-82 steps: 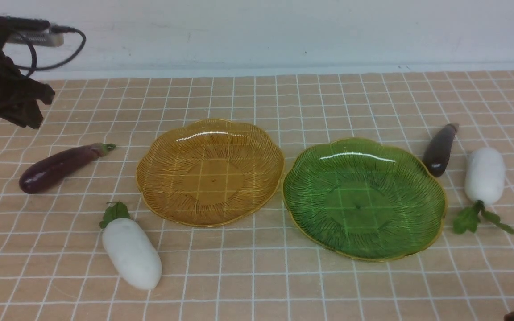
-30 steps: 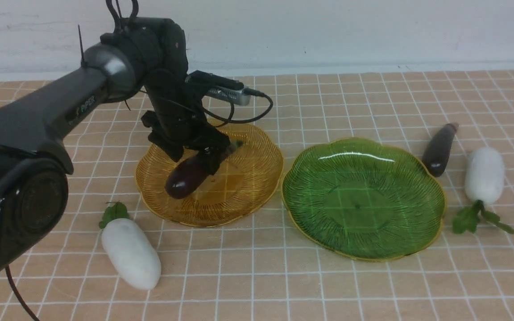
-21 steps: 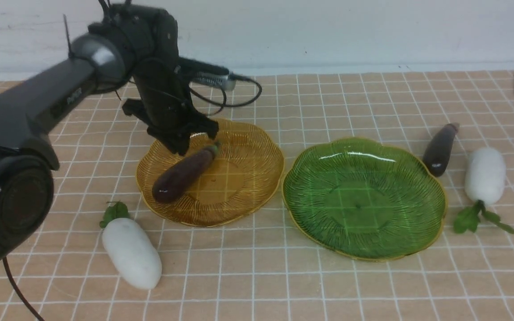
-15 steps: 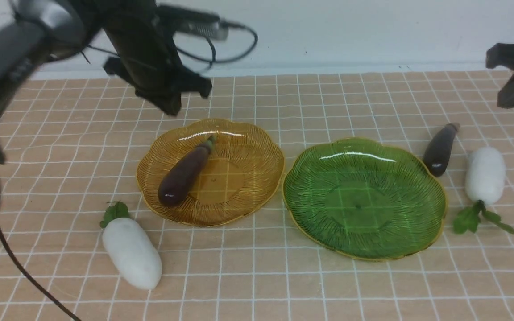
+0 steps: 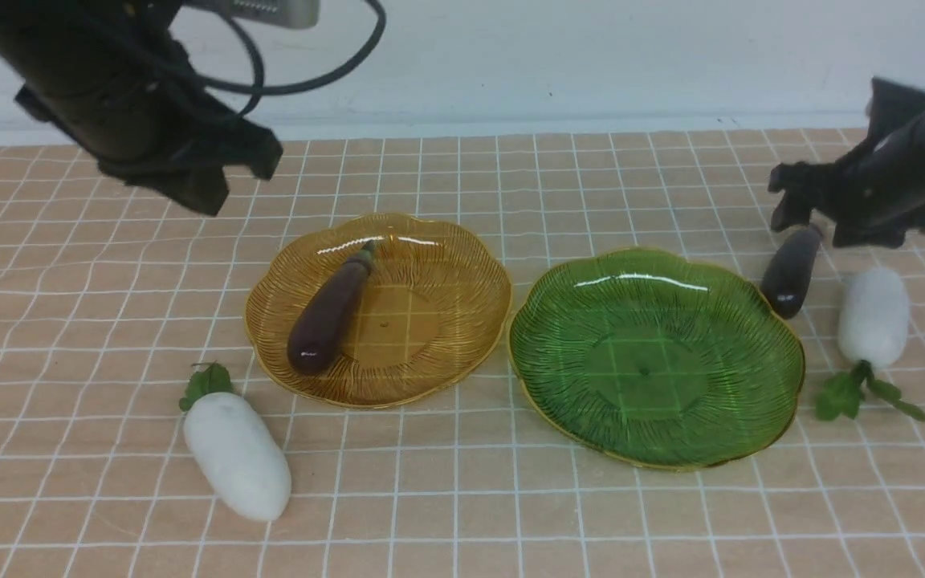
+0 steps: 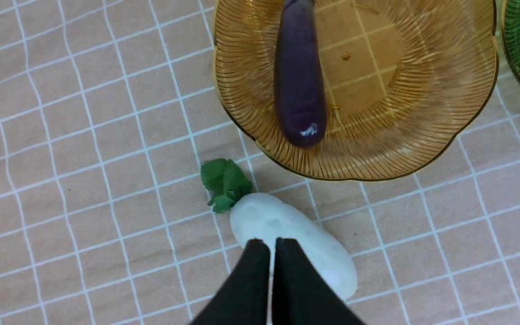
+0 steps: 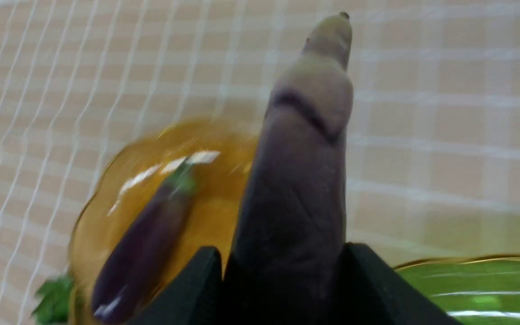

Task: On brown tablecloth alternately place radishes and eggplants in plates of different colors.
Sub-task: 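Pick up the eggplant and place it on the yellow plate with the right gripper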

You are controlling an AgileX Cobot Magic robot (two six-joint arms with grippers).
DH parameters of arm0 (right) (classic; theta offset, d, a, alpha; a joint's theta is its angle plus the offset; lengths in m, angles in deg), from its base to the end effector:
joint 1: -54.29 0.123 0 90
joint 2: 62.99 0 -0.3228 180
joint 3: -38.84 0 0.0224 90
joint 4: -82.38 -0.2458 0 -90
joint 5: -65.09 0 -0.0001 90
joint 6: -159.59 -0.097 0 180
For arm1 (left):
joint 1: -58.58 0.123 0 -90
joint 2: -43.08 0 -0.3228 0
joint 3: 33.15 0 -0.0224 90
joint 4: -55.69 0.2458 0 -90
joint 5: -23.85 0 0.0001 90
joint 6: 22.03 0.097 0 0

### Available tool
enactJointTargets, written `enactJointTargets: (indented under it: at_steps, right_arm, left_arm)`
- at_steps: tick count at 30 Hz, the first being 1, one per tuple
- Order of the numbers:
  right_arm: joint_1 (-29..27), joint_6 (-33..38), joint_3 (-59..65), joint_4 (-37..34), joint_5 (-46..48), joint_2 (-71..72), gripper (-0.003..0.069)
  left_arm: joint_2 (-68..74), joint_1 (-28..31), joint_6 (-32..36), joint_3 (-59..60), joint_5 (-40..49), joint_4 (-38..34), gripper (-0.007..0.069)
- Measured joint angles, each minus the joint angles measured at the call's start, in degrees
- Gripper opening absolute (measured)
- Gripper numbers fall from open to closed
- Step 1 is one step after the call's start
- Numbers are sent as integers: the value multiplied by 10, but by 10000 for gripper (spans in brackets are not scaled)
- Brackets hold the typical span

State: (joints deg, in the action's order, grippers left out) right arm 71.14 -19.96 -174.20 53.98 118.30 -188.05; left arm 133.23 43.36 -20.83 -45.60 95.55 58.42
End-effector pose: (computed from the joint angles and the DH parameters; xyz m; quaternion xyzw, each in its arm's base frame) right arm 0.4558 0.1767 0.3306 -0.0586 0.9269 0.2703 0.2537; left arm 0.2766 -0.0707 0.4366 0.1389 0.9542 -0.0086 0.2647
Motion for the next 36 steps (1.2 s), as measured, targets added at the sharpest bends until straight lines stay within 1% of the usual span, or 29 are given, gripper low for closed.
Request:
enactJointTargets:
  at_steps: [2, 5, 6, 8, 13, 15, 17, 18, 19, 21, 23, 25, 26, 28, 29, 31, 35, 36]
  right_arm:
    - [42, 6, 0, -9, -8, -22, 321]
    - [101, 10, 0, -17, -49, -68, 321]
    - [115, 10, 0, -25, -66, -85, 331]
    - [128, 10, 0, -38, -84, -106, 370]
    - [133, 10, 1, -77, -96, -140, 533]
    - [125, 14, -12, -78, -56, -136, 567]
    - [112, 21, -43, -64, 13, -127, 568]
    - [102, 24, -66, -50, 74, -118, 556]
    - [92, 25, -88, -36, 116, -109, 537]
    - [64, 23, -132, 13, 162, -73, 458]
    - [43, 7, -135, 62, 171, -12, 340]
    - [31, -5, -109, 106, 174, 50, 215]
    - [29, -10, -84, 124, 177, 99, 148]
    - [28, -10, -18, 145, 181, 179, 45]
    - [29, -5, 13, 149, 185, 221, 15]
    - [29, 1, 91, 157, 188, 295, -7]
    - [29, 6, 228, 185, 193, 425, -15]
    - [29, 6, 250, 188, 191, 450, -15]
  left_arm:
    - [-1, 0, -5, 3, 0, 1, -3]
    - [-11, 0, -12, 27, 0, 1, -3]
    - [-16, 0, -16, 39, 0, 1, -3]
    - [-37, 0, -29, 79, 0, 2, -3]
    - [-87, 0, -43, 144, 0, 2, -3]
    - [-106, 0, -50, 164, 0, 2, -3]
    - [-130, 0, -61, 190, -1, 2, -3]
    - [-140, 4, -70, 205, -1, 1, -2]
    - [-147, 9, -78, 218, -3, -2, 0]
    - [-159, 32, -104, 252, -15, -18, 1]
    - [-159, 55, -122, 282, -44, -47, 7]
    - [-151, 70, -130, 299, -80, -71, 7]
    - [-141, 73, -132, 306, -97, -89, 7]
    - [-117, 75, -133, 308, -125, -119, 14]
    - [-107, 75, -133, 308, -134, -130, 22]
    - [-75, 76, -131, 308, -153, -150, 51]
    - [-1, 76, -125, 308, -189, -157, 214]
    - [32, 77, -122, 308, -207, -152, 323]
